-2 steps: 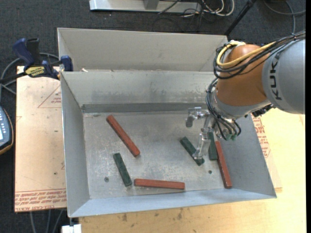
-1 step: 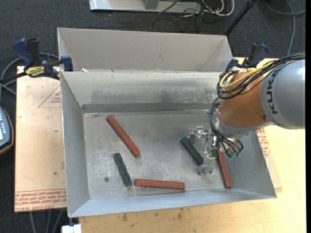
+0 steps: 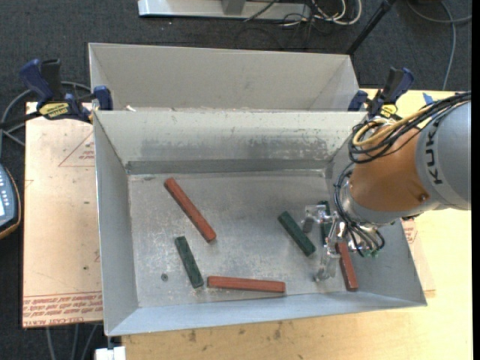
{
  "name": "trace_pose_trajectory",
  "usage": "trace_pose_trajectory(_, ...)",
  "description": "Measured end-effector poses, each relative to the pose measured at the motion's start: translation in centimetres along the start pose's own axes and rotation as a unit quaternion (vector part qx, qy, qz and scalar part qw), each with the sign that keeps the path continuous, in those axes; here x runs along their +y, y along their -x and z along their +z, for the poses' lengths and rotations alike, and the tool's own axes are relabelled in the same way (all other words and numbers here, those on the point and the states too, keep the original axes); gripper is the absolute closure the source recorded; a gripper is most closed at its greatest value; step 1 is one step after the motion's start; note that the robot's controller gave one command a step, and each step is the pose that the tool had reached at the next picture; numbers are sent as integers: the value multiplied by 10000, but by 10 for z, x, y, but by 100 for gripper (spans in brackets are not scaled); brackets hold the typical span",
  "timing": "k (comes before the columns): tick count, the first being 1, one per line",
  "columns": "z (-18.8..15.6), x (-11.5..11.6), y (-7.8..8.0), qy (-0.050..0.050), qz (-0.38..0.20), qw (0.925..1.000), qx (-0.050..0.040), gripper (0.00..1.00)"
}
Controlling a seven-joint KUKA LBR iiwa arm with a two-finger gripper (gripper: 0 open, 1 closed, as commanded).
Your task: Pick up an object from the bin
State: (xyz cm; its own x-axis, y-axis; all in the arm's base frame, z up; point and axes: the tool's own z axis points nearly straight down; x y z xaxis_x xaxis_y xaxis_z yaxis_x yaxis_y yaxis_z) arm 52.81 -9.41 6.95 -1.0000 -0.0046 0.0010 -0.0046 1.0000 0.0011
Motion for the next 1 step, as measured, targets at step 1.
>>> trace_pose_trajectory(1,0,3,3,0,5,10000,-15,0)
